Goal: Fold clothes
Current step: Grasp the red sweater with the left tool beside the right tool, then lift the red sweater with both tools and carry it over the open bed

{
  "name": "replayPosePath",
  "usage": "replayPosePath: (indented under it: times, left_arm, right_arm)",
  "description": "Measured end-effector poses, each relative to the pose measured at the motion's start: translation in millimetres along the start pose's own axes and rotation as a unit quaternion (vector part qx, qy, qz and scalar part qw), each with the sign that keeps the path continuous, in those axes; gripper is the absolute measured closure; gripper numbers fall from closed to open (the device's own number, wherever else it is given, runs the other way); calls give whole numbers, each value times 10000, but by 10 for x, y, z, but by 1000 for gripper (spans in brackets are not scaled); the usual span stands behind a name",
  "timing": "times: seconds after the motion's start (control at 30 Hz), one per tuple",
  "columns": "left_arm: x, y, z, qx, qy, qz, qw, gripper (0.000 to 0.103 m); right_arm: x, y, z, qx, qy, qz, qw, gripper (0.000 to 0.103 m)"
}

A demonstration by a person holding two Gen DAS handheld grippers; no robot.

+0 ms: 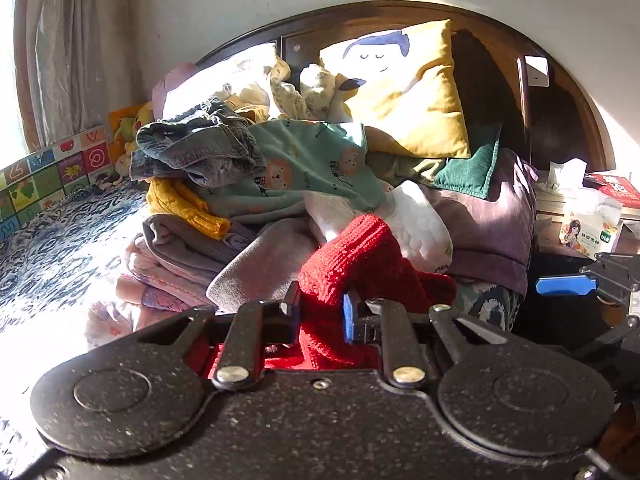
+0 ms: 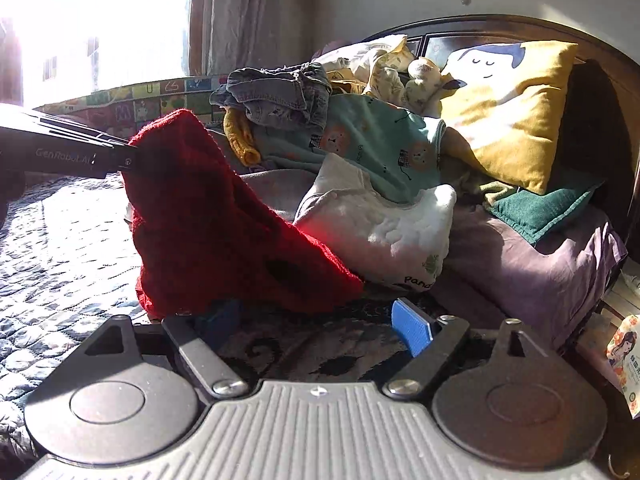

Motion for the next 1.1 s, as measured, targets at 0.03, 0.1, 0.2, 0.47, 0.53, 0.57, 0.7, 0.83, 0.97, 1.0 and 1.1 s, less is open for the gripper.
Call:
replayPosePath:
  times: [0.03,0.1,0.2,0.47,0.53,0.57,0.7,0.83,0.97,1.0,1.1]
  left_arm:
    - [79,81,-140,124,70,118,9998,86]
    - [201,240,-378,330,138,318,9989,86]
    - [299,535,-695,667,192,530,9962,86]
    - [283,1531,-1382,1440,277,781,9861,86]
    - [224,1788,-1509,1566,301,784,9841,86]
    - [191,1899,-1559,1623,309,780,9832,86]
    - [-23,2420,-1793,1781,415,742,9803,86]
    - [-333,2902,-1970,1841,465,631,9798,86]
    - [-637,3243,-2095,1935,588,489,9781,86]
    - [-701,3307,-2115,1961,617,469,9775,86]
    - [-872,3485,-2152,2009,695,462,9761,86]
  right_arm:
    - [60,3,-119,71,133,35,9999,34]
    - [166,22,-331,212,335,105,9992,41]
    - [348,80,-663,591,272,304,9974,40]
    - [655,209,-1835,1062,1454,976,9788,23]
    - [690,239,-2185,1257,1741,1073,9708,16]
    - [703,253,-2337,1357,1845,1094,9673,16]
    - [733,279,-2931,1792,2138,1163,9533,17]
    - [767,274,-3330,2295,2096,1149,9435,18]
    - [715,218,-3727,2795,2373,856,9264,36]
    - [679,197,-3834,2896,2423,746,9230,40]
    - [632,132,-4007,3243,2333,400,9159,68]
Point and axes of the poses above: each gripper's, at about its wrist camera, not at the fingertips, and y roughly against the way its jaws point, z to its right, x to its top, the point moved 1 cm from there along -y, roughly the way its jaws point, and after that the axes turned 1 degree about y, right-handed, at the moved point
